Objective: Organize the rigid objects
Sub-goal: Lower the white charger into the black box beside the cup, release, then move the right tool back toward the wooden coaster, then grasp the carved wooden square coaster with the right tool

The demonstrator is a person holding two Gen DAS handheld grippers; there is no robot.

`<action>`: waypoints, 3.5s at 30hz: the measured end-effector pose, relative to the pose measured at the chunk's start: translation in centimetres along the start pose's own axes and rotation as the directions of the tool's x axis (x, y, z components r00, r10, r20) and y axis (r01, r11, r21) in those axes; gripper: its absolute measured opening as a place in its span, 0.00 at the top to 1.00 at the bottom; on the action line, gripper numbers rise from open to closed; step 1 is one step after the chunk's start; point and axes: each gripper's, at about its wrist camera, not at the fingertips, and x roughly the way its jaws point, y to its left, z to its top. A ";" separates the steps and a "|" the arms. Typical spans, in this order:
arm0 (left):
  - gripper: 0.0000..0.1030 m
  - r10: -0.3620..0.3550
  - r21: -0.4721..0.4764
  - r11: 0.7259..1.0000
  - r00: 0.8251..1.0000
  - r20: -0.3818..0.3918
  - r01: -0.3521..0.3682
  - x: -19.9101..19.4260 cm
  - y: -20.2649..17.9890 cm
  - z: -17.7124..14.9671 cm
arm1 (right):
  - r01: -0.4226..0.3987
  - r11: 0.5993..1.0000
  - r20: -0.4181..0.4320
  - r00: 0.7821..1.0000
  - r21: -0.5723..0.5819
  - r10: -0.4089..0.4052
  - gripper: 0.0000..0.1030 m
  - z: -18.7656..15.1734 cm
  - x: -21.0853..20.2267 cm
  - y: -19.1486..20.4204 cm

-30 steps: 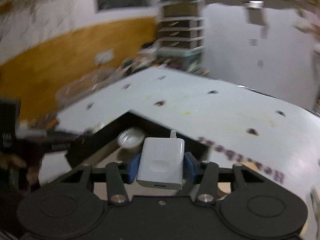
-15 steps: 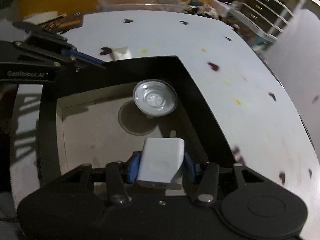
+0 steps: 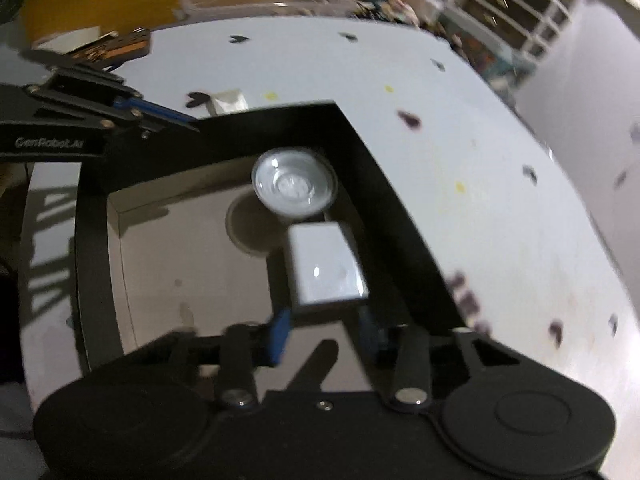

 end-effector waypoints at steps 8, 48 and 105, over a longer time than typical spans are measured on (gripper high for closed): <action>0.96 0.002 -0.005 1.000 1.000 0.003 -0.002 0.0 0.0 0.0 | -0.003 0.995 0.034 0.999 0.099 0.000 0.84 0.2 0.6 0.1; 0.96 0.046 0.017 0.999 0.999 -0.020 -0.046 0.0 -1.0 0.4 | 0.048 0.875 0.378 0.889 0.481 -0.257 0.00 -8.5 -10.6 0.2; 0.96 0.072 0.028 0.997 0.997 -0.032 -0.071 0.5 -1.7 0.5 | 0.163 0.485 0.024 0.934 0.859 -0.357 0.18 -30.0 -11.8 -4.1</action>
